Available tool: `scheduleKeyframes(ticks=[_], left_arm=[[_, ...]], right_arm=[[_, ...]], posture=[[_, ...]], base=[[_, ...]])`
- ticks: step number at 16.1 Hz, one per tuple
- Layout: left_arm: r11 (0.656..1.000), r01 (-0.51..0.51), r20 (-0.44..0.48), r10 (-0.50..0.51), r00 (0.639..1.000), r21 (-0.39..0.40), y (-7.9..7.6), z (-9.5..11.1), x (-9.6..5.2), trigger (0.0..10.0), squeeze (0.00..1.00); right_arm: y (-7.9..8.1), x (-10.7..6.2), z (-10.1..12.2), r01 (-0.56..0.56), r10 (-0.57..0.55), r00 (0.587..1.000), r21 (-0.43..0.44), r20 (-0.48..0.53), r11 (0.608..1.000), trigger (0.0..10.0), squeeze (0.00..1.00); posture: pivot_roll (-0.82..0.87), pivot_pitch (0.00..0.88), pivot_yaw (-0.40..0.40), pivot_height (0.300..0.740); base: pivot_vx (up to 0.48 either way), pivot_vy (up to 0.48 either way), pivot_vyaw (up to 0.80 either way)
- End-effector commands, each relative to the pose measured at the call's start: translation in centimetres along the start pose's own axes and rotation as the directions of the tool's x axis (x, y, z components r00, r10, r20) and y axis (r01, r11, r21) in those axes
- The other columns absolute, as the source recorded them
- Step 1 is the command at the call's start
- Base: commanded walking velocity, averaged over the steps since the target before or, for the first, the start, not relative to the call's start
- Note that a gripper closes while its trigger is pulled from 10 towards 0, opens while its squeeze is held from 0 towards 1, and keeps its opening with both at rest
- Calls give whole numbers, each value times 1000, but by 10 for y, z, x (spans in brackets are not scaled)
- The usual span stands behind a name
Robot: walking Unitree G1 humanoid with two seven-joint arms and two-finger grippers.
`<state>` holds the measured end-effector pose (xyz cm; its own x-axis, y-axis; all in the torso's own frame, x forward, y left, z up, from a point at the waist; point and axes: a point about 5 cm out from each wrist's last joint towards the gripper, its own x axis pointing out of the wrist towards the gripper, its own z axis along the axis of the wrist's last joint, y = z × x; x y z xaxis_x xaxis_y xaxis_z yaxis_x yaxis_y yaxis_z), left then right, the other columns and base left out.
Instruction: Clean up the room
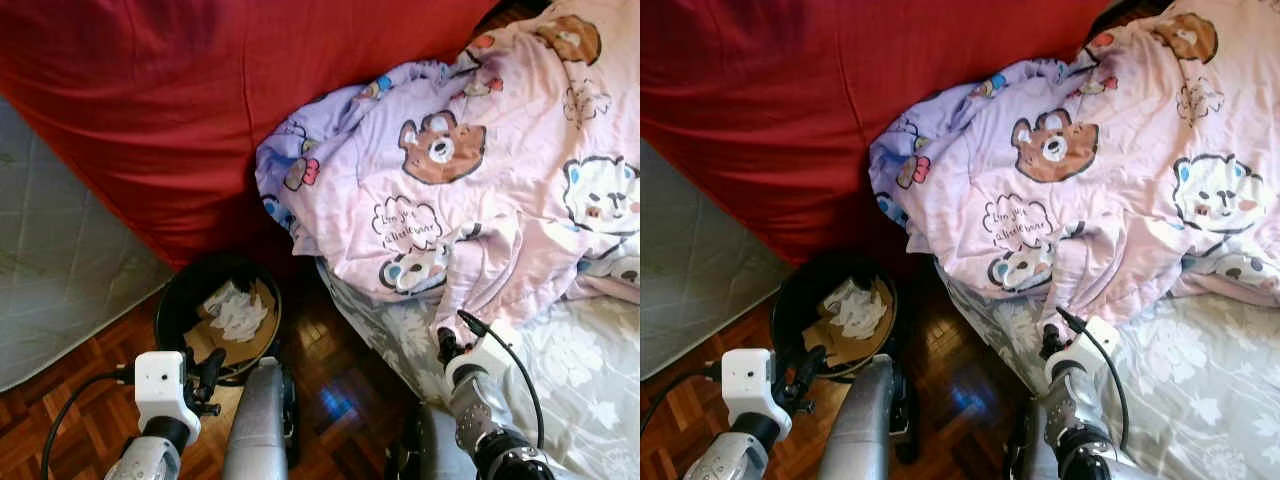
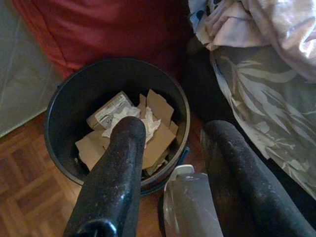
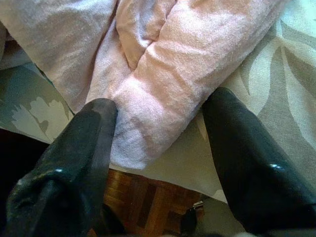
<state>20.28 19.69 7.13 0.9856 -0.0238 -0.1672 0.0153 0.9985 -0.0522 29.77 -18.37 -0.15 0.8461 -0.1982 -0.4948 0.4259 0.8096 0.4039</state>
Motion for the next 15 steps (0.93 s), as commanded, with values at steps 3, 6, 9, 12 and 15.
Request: scheduleKeyframes(ticks=[3,6,9,12,15], left_arm=[[999,-24,-42,22,999,-47,-1,-7,-8,10000,0],[999,-20,-34,18,999,-48,-3,-5,-7,10000,0],[996,-36,-34,34,999,-80,-4,-5,-9,10000,0],[997,-40,-42,37,998,-68,-3,-7,-10,10000,0],[998,-36,-46,33,998,-59,-3,-7,-11,10000,0]], right_arm=[[-5,-6,-18,-6,4,999,-42,-51,999,0,0],[-5,-6,-19,-13,10,998,-49,-54,999,0,0],[-6,-7,-22,-14,11,998,-56,-60,998,0,0],[-8,-8,-25,-12,8,998,-66,-70,998,0,0],[-12,-9,-27,-13,5,997,-95,-80,995,0,0]], posture=[[249,401,50,638],[248,407,47,638],[248,410,47,638],[250,411,47,638],[248,406,46,638]], base=[[0,0,0],[0,0,0],[0,0,0],[0,0,0],[0,0,0]])
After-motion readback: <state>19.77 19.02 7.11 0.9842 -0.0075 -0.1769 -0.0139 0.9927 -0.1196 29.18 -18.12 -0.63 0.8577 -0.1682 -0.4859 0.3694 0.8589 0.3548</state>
